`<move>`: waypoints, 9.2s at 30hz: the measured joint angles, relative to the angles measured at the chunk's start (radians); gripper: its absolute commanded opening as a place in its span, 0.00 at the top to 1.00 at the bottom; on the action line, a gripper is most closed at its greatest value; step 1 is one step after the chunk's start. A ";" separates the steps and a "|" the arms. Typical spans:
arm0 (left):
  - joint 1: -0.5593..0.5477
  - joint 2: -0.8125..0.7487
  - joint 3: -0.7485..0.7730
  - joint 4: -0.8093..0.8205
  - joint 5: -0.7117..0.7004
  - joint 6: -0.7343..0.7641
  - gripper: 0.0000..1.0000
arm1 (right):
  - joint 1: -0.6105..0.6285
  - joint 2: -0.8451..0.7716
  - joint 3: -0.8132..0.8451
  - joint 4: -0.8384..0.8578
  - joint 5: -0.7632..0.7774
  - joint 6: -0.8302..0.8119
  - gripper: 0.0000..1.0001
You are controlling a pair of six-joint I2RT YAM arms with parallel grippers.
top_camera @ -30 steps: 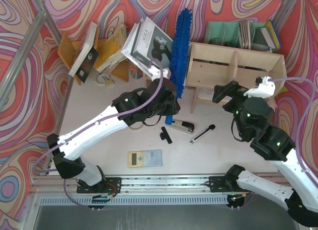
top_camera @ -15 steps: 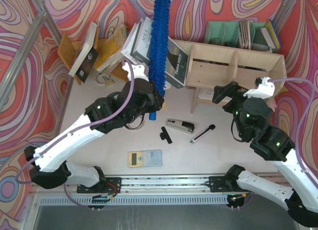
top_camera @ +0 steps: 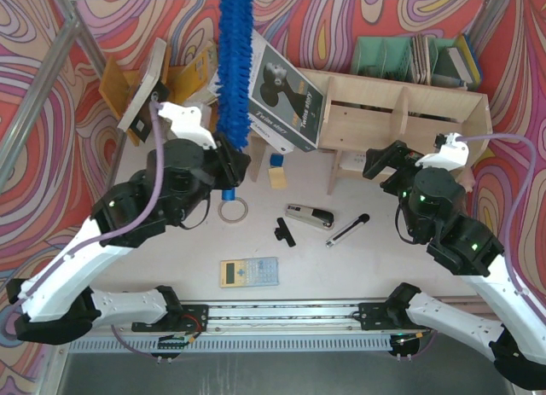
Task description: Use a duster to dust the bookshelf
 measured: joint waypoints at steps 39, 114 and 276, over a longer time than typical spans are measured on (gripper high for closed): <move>0.136 0.060 -0.160 0.124 -0.131 -0.047 1.00 | 0.000 0.034 -0.002 0.001 -0.008 0.000 0.15; 0.095 -0.010 -0.403 0.433 -0.137 0.220 1.00 | 0.000 0.037 -0.032 -0.007 -0.031 0.037 0.15; -0.136 -0.331 -0.856 1.130 -0.403 0.444 1.00 | 0.000 0.042 -0.060 -0.021 -0.039 0.048 0.14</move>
